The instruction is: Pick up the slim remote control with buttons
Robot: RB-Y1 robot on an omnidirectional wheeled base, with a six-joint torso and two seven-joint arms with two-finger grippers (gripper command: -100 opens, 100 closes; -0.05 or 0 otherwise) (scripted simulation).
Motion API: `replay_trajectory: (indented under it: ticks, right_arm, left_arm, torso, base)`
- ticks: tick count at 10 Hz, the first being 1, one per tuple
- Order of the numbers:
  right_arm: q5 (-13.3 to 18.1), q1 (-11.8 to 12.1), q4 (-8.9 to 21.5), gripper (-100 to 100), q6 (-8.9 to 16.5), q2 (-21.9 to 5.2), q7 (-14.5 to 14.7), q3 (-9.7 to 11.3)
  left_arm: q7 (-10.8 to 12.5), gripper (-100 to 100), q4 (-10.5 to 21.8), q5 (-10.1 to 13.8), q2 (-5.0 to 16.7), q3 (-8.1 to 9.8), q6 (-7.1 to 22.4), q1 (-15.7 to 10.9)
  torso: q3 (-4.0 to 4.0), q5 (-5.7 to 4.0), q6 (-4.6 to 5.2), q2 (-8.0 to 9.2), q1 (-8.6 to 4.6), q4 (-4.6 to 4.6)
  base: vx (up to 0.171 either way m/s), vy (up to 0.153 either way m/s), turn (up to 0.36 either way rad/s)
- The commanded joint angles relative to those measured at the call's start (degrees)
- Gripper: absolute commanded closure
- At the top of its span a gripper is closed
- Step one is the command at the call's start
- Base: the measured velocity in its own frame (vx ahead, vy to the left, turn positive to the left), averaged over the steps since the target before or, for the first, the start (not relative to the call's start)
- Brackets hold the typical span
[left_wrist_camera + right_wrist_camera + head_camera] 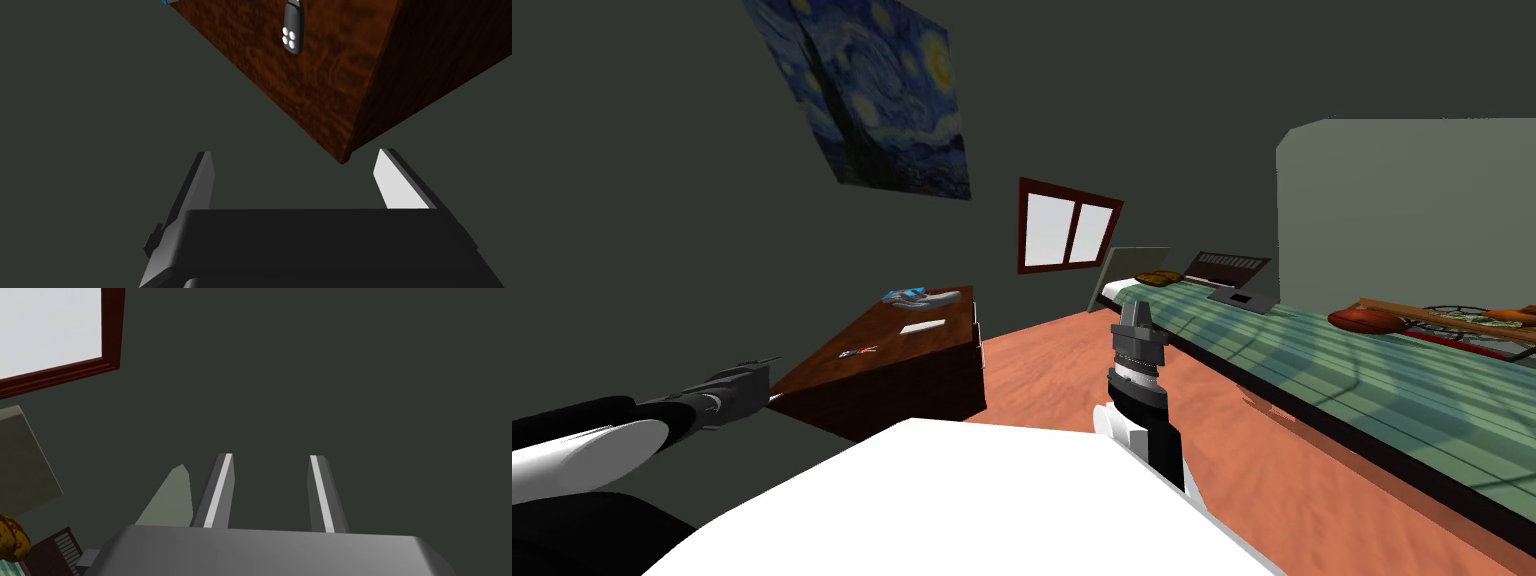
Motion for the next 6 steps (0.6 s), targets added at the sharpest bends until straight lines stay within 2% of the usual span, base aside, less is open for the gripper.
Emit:
replay_trajectory:
  ticks: [1,2,3,5,6]
  right_arm:
    - [0.0,0.0,0.0,0,0.0,0.0,0.0,0.0]
    - [0.0,0.01,0.0,0,0.0,0.0,0.0,-0.01]
    - [0.0,0.01,0.0,0,0.0,0.0,0.0,-0.01]
    - [0.0,0.01,0.0,0,0.0,0.0,0.0,-0.01]
    - [0.0,0.01,0.0,0,0.0,0.0,0.0,-0.01]
  left_arm:
    - [-0.58,-100,0.93,1.19,0.58,0.98,2.86,0.48]
    - [-0.58,-100,0.93,1.19,0.58,0.98,3.7,0.48]
    - [-1.07,-100,2.11,2.48,1.35,2.65,5.9,1.01]
    - [-1.07,-100,2.11,2.48,1.35,2.65,7.67,1.01]
    - [-1.56,-100,3.28,3.66,2.03,4.22,9.94,1.52]
  torso:
    - [0.0,0.0,0.0,0.0,0.0,0.0]
    - [0.01,0.01,-0.05,0.02,0.03,0.0]
    - [0.08,0.02,-0.07,0.15,0.07,0.03]
    - [0.05,0.02,-0.05,0.09,0.08,0.02]
    - [0.09,0.02,-0.07,0.16,0.06,0.03]
  base:
    - [0.065,-0.02,-0.115]
    - [0.022,-0.003,0.026]
    - [0.05,-0.007,-0.219]
    - [0.037,-0.007,-0.052]
    - [0.064,-0.027,-0.228]
